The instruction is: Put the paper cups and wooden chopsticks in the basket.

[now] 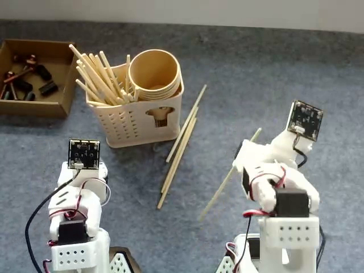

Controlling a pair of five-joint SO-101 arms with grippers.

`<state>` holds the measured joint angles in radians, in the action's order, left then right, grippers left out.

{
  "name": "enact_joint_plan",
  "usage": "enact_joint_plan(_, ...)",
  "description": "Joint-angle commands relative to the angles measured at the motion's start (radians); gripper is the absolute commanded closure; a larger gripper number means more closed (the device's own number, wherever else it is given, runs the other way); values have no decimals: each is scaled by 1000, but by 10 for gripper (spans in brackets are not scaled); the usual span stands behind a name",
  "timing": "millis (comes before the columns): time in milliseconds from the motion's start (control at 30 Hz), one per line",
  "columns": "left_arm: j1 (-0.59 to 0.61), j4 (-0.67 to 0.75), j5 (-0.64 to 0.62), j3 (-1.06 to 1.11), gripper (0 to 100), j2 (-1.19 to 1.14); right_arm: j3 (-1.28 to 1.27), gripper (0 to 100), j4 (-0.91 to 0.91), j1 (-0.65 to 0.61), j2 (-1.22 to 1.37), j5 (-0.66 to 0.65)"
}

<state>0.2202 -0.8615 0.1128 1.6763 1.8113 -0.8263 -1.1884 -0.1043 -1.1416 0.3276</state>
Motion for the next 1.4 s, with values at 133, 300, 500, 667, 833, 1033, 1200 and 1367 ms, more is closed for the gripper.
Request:
enact_joint_plan(133, -25, -8, 8, 19, 986, 10, 4, 993, 151, -151, -200, -9)
enact_joint_plan(300, -24, -8, 8, 19, 986, 10, 4, 993, 318, -277, -266, -11)
enact_joint_plan(500, -24, -8, 8, 19, 986, 10, 36, 993, 542, -371, -266, -11)
enact_joint_plan(667, -21, -8, 8, 19, 986, 10, 45, 993, 756, -395, -265, -12)
enact_joint_plan(833, -19, -6, 9, 19, 986, 10, 42, 993, 978, -397, -259, -12)
enact_joint_plan(1033, -15, -3, 9, 19, 987, 10, 59, 993, 1231, -397, -101, -12)
enact_joint_plan(1200, 65, 0, 9, 19, 988, 12, 163, 993, 1317, -398, 101, -12)
enact_joint_plan(1367, 139, 46, 5, 19, 989, 12, 298, 993, 1317, -398, 274, -12)
